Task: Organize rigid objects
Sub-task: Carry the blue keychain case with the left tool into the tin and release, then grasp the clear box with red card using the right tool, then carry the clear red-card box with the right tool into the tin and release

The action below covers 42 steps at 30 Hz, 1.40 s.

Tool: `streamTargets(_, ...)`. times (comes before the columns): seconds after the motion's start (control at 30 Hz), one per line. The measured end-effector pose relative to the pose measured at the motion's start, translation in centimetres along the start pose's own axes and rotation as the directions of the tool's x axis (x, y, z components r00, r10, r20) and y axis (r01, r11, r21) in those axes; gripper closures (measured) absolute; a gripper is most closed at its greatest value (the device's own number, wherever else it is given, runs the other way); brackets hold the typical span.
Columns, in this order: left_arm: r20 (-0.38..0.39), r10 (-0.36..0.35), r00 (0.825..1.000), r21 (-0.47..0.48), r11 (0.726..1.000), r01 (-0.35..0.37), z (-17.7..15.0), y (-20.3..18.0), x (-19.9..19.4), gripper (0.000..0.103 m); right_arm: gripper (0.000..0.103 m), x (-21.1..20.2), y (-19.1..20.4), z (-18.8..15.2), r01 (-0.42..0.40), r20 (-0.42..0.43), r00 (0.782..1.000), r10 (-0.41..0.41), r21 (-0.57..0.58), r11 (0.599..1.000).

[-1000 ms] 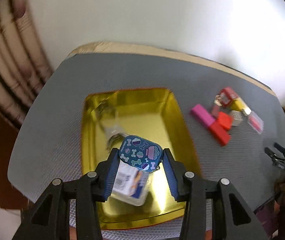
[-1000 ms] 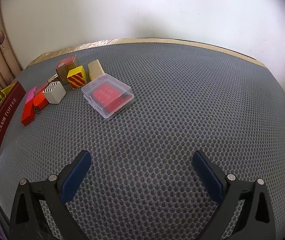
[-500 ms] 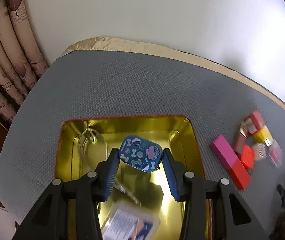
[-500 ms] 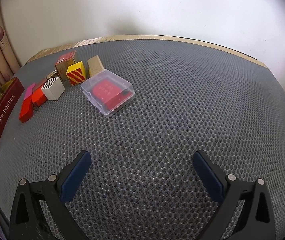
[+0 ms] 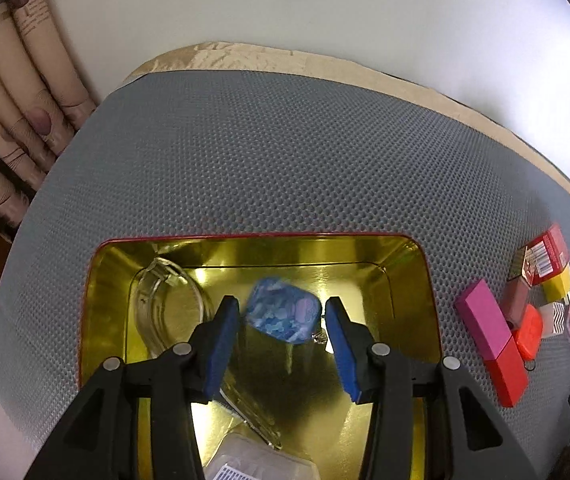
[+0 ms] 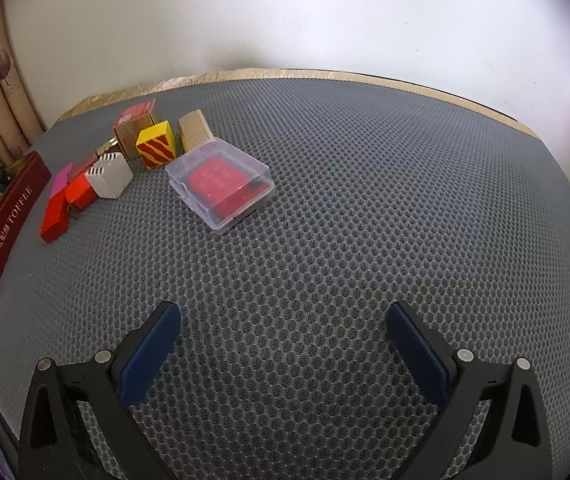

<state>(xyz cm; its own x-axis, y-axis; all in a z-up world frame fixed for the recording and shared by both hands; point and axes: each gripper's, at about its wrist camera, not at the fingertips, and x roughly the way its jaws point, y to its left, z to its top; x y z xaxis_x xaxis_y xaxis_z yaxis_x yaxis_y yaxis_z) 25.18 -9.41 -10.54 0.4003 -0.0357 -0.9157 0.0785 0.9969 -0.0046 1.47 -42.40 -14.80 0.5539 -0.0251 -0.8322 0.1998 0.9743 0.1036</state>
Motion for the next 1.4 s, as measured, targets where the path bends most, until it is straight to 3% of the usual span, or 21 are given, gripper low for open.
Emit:
streamTargets(0.17,0.012,-0.025,1.0,-0.036,0.999,0.026,-0.4,0.9,-1.2,0.052,0.0,-0.1,0.0,1.2,-0.064,-0.029,0.998,0.063,-0.07,0.995)
streamTargets(0.3,0.143,-0.082,0.986,-0.065,0.994,0.092,-2.8,1.0,-5.7,0.052,0.001,-0.9,0.9,4.4,-0.12,-0.004,0.993,0.122,-0.204,0.971)
streamTargets(0.43,0.204,-0.115,0.972,-0.021,0.992,0.121,-6.0,-0.2,-9.6,0.051,0.001,0.7,2.5,7.8,-0.145,-0.077,0.989,0.125,-0.379,0.914)
streamTargets(0.57,0.247,-0.143,0.958,0.003,0.989,0.147,-10.2,-0.9,-12.6,0.05,0.005,3.3,3.5,9.9,-0.179,-0.157,0.98,0.121,-0.435,0.883)
streamTargets(0.63,0.255,-0.148,0.956,-0.004,0.988,0.154,-11.7,-1.3,-13.2,0.048,0.016,4.3,4.0,10.5,-0.191,-0.185,0.976,0.119,-0.447,0.874)
streamTargets(0.7,0.247,-0.147,0.958,-0.007,0.988,0.153,-13.2,-1.3,-13.5,0.048,0.018,5.6,4.2,10.7,-0.185,-0.227,0.97,0.088,-0.454,0.872)
streamTargets(0.77,0.225,-0.145,0.963,-0.021,0.988,0.154,-14.3,-1.1,-13.6,0.048,0.019,6.6,4.3,10.7,-0.223,-0.269,0.957,0.108,-0.443,0.868)
streamTargets(0.87,0.19,-0.161,0.969,-0.058,0.983,0.174,-15.6,-0.4,-13.2,0.048,0.05,6.8,4.0,10.5,-0.24,-0.301,0.946,0.117,-0.412,0.879)
streamTargets(0.9,0.183,-0.16,0.97,-0.07,0.982,0.175,-15.9,-0.3,-13.1,0.048,0.054,6.6,3.9,10.5,-0.232,-0.292,0.949,0.117,-0.401,0.886)
streamTargets(0.97,0.175,-0.164,0.971,-0.092,0.979,0.182,-16.8,0.1,-13.0,0.048,0.054,6.3,3.7,10.2,-0.23,-0.296,0.947,0.123,-0.361,0.904)
streamTargets(1.1,0.185,-0.153,0.971,-0.125,0.976,0.178,-18.2,1.2,-13.2,0.048,0.054,3.4,3.0,9.3,-0.295,-0.267,0.935,0.233,-0.223,0.929)
streamTargets(1.23,0.251,-0.063,0.966,-0.16,0.982,0.106,-19.3,2.4,-14.2,0.048,0.054,-2.9,6.7,8.8,-0.439,-0.177,0.895,0.41,-0.185,0.879)
streamTargets(1.4,0.292,-0.013,0.956,-0.195,0.978,0.073,-19.8,3.8,-14.6,0.048,0.053,-5.5,15.8,10.3,-0.55,-0.194,0.834,0.516,-0.25,0.797)
